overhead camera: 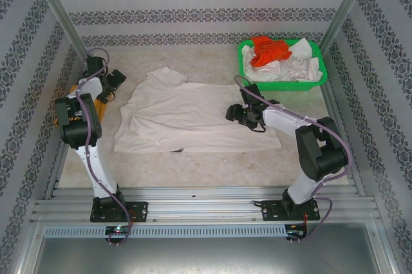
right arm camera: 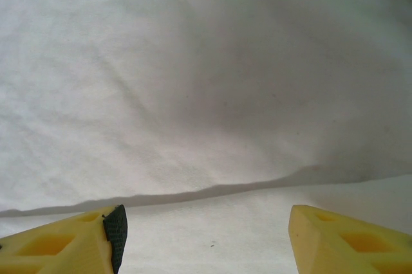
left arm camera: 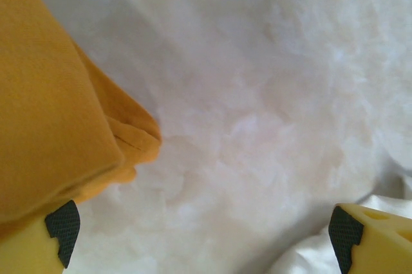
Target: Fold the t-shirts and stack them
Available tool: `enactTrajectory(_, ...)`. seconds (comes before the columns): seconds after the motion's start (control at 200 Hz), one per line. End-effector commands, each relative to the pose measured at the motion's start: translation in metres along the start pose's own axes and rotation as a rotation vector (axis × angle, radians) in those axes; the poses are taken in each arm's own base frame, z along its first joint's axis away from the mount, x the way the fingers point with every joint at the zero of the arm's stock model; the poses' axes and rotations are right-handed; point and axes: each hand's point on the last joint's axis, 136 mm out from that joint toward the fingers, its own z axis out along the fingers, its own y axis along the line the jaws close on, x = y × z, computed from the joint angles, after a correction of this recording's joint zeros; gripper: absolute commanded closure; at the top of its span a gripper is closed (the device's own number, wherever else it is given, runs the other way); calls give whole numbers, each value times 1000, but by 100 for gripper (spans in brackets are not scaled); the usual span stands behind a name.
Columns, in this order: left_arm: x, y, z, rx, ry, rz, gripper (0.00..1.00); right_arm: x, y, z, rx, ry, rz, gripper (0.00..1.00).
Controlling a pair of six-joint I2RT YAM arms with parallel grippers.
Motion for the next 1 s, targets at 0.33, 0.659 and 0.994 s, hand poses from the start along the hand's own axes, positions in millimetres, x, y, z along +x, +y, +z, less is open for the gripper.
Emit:
enactTrajectory(0.33, 127, -71, -64, 218, 141, 121, 0, -25, 12, 32, 36, -12, -31, 33)
enactTrajectory(0.659, 185, -2, -34, 87, 253, 82, 0, 15, 6, 44, 75, 65, -56, 32)
enactTrajectory(0.994, 176, 68, -56, -29, 225, 50, 0, 53, 18, 44, -3, 144, -85, 32)
